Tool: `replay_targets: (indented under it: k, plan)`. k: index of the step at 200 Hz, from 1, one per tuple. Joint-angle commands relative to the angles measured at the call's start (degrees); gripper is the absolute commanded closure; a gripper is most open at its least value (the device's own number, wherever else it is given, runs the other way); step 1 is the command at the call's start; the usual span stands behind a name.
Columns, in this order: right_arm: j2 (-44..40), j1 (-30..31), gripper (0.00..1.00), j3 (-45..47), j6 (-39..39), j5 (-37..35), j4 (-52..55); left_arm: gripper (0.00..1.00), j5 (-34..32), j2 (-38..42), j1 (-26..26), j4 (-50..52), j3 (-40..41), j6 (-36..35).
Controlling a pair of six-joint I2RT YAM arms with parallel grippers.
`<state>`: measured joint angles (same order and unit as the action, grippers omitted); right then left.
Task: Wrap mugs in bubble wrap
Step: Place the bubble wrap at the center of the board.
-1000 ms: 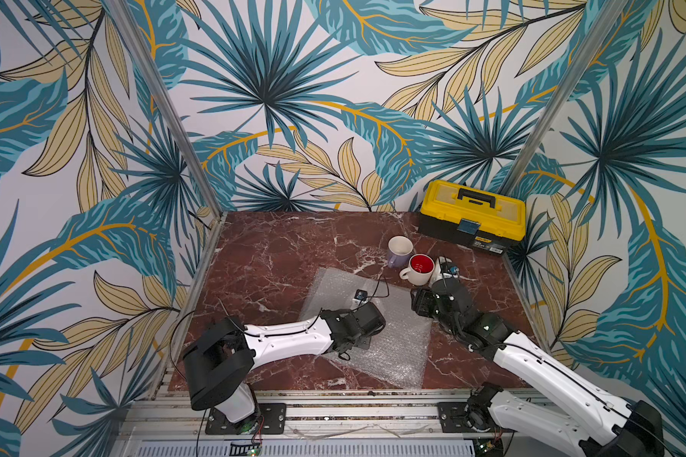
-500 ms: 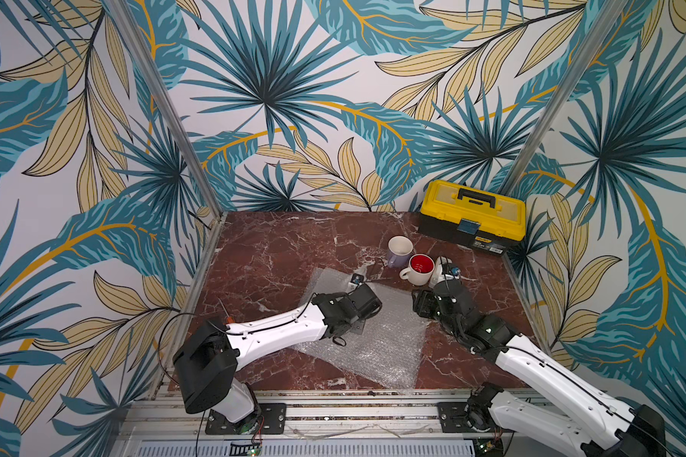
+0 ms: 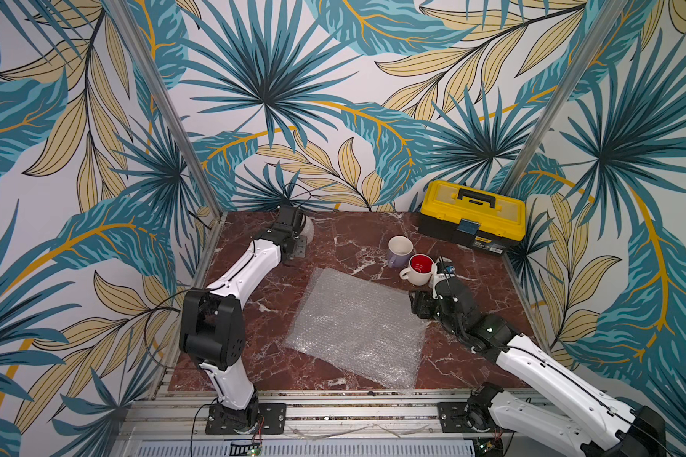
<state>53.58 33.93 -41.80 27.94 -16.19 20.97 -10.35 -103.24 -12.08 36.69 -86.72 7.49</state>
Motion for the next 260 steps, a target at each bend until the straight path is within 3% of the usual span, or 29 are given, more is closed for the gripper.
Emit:
replay_targets:
  k: [1, 74, 86, 102, 117, 145, 192, 260]
  plan:
    - [0.4, -0.4, 0.32, -2.5, -2.8, 2.3, 2.1, 1.0, 4.9, -4.1, 4.3, -2.8, -6.3, -6.5]
    - [5.2, -4.4, 0.35, -10.2, -0.7, -4.9, 15.4, 1.0, 5.9, -18.4, 9.0, -3.4, -15.1, -9.0]
    - [7.0, -5.6, 0.36, -11.0, 0.9, -4.1, 14.9, 0.84, 5.9, -19.1, 9.3, -3.4, -15.1, -8.7]
    - [11.5, -7.3, 0.36, -13.4, 4.7, -2.8, 15.6, 0.49, 6.4, -19.4, 9.7, -3.4, -14.8, -7.7]
    - [16.0, -7.7, 0.36, -15.8, 8.4, -2.5, 15.1, 0.24, 6.7, -18.5, 9.7, -3.4, -13.8, -6.6]
    - [23.8, -7.7, 0.37, -18.2, 9.2, 4.0, 5.7, 0.01, 8.8, -13.9, 9.8, -3.4, -10.7, -2.4]
    - [40.9, -7.7, 0.38, -29.9, 14.9, 1.1, 3.5, 0.0, 12.4, 1.1, 8.6, -4.7, 1.1, 10.2]
    - [56.6, -7.8, 0.42, -42.2, 18.2, -6.2, 4.4, 0.0, 11.0, 20.3, -2.4, -9.9, 25.4, 22.0]
